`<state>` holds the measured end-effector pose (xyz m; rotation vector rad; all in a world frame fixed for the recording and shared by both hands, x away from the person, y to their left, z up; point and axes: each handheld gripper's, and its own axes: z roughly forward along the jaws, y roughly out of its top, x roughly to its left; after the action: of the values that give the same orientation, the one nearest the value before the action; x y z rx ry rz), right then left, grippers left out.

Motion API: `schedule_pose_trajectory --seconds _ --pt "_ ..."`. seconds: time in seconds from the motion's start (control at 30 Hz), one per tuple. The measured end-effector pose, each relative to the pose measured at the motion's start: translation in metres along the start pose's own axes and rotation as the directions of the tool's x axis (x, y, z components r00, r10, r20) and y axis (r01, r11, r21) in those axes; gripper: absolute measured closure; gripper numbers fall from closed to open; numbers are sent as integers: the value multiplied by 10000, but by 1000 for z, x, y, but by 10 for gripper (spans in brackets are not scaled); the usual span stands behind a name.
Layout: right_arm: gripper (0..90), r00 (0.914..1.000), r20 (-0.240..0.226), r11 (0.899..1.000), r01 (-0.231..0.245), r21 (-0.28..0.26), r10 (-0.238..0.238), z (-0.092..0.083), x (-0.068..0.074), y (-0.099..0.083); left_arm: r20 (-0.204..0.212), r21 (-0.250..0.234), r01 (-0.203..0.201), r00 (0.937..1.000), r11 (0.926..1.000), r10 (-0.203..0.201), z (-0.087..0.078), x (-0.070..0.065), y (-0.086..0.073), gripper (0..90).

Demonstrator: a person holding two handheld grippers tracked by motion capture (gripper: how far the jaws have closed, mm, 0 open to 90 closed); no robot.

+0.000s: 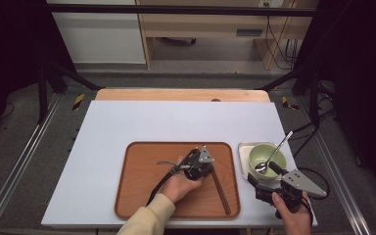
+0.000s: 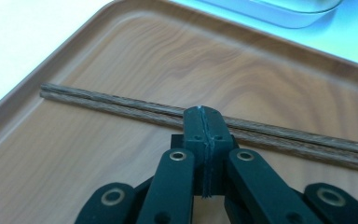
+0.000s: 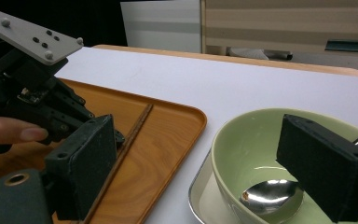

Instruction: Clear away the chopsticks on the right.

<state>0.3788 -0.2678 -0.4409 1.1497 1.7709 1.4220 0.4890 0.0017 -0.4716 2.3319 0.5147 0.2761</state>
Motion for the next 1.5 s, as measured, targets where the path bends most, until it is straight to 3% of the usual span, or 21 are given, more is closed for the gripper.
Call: schedule_pose_trajectory --seconds 0.2,0.33,0.87,1.13,1.5 --pt "121 10000 -2 10000 -36 18 36 0 0 0 166 -27 -353 9992 9994 353 5 -10 6 897" --pt "122 9999 9 9999 -115 84 115 -1 0 0 308 -158 -278 9991 9995 282 8 -12 7 897" --pt "121 10000 14 10000 -51 81 51 0 -1 0 804 -201 -742 9939 9970 755 14 -26 14 897" --pt "122 9999 22 9999 -125 106 124 0 0 0 725 -192 -910 9931 9957 922 13 -28 15 896" --pt "131 9999 99 9999 -57 104 55 -1 -1 0 602 -373 -828 9946 9959 849 -2 -24 9 897"
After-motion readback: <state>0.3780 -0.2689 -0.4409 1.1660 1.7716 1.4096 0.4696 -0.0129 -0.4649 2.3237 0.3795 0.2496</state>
